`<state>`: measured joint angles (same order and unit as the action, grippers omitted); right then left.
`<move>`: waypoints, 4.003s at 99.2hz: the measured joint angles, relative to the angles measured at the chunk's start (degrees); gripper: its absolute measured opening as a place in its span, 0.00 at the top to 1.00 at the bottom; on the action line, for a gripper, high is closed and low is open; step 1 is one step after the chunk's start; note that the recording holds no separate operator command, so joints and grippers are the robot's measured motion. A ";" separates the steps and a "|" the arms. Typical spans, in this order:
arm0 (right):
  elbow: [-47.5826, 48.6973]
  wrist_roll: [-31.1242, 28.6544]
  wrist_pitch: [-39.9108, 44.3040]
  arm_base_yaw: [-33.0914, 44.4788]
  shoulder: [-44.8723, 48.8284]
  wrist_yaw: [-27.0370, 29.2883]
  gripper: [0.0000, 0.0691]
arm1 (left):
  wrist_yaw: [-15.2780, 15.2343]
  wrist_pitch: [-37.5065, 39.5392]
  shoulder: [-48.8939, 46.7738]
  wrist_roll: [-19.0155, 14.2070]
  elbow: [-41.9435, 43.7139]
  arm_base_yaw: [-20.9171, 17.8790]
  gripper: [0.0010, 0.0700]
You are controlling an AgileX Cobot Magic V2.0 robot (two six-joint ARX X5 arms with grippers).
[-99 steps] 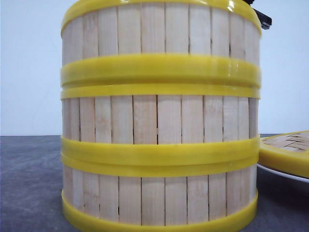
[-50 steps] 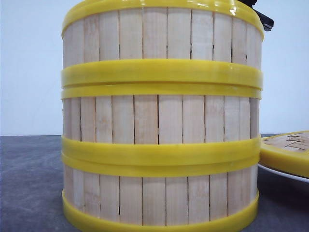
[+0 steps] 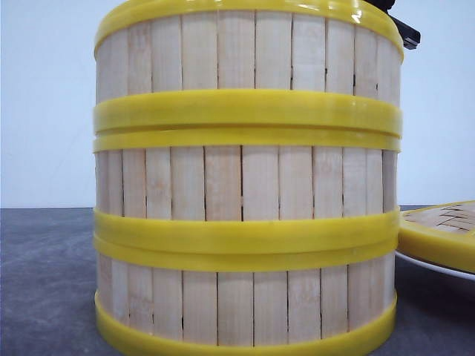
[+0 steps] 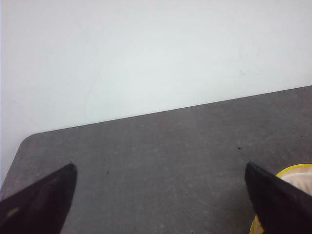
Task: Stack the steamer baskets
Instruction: 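Lower the held basket onto the stack top and release, then grasp the woven bamboo lid rim on the plate with the right gripper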
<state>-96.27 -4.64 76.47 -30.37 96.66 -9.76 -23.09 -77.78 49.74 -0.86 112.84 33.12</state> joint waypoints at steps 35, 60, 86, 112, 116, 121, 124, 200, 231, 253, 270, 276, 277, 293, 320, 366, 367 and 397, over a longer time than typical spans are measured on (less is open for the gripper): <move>0.11 -0.09 -1.14 0.00 0.00 0.02 0.96 | 0.98 0.00 0.00 -0.02 0.00 0.00 0.05; 0.22 -0.09 -2.56 -0.02 0.00 0.04 0.96 | 1.01 -0.42 0.00 -0.02 0.00 0.00 0.05; 0.28 -0.09 -2.82 -0.02 0.00 0.04 0.96 | 1.01 -0.85 0.00 -0.02 0.00 0.00 0.05; 0.33 -0.20 -3.08 -0.02 0.00 -0.28 0.91 | 1.01 -0.85 0.00 -0.02 0.00 0.00 0.05; 0.33 -0.33 -3.85 -0.02 0.00 -0.55 0.86 | 1.01 -0.85 0.00 -0.02 0.00 0.00 0.05; 0.33 -0.52 -4.37 -0.07 0.02 -0.59 0.79 | 1.01 -0.85 0.00 -0.02 0.00 0.00 0.05; 0.35 -0.63 -4.35 -0.07 0.02 -0.59 0.75 | 1.03 -0.85 0.00 -0.02 0.00 0.00 0.05; -9.73 3.08 -1.73 1.31 -10.08 17.20 0.59 | 1.81 -0.85 0.02 -0.02 0.00 0.00 0.05; 7.80 3.28 0.81 13.18 -25.79 19.47 0.59 | 1.84 0.11 0.02 -0.02 0.00 0.00 0.05; 24.72 2.43 0.57 13.86 -28.04 12.48 0.59 | 3.17 2.89 0.02 -0.02 0.00 0.00 0.05; 35.12 0.22 -3.37 13.55 -28.04 10.67 0.59 | 4.66 2.60 0.02 -0.02 0.00 0.00 0.05; 37.77 -0.20 -5.70 13.53 -28.04 9.64 0.59 | 4.83 1.92 0.02 -0.02 0.00 0.00 0.05; 38.12 -0.24 -6.03 13.53 -28.04 9.51 0.59 | 4.87 1.86 0.02 -0.02 0.00 0.00 0.05; 41.07 -1.49 -11.34 13.49 -28.04 7.52 0.59 | 4.90 1.22 0.02 -0.02 -0.02 0.00 0.05; 41.05 -3.30 -16.63 13.49 -28.04 6.82 0.59 | 4.90 2.29 0.02 -0.02 -0.02 0.00 0.05; 41.05 -3.76 -14.34 13.49 -25.22 9.46 0.63 | 4.90 2.62 0.02 -0.02 -0.02 0.00 0.05; 41.05 -3.76 -14.29 13.49 -25.09 9.46 0.63 | 4.90 2.60 0.02 -0.02 -0.02 0.00 0.05; 41.03 -3.76 -15.72 13.49 -22.77 9.42 0.64 | 4.90 2.62 0.02 -0.02 -0.02 0.00 0.05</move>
<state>-55.24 -8.40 60.75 -16.88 73.89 -0.34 -18.20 -75.16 49.76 -0.89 112.81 33.12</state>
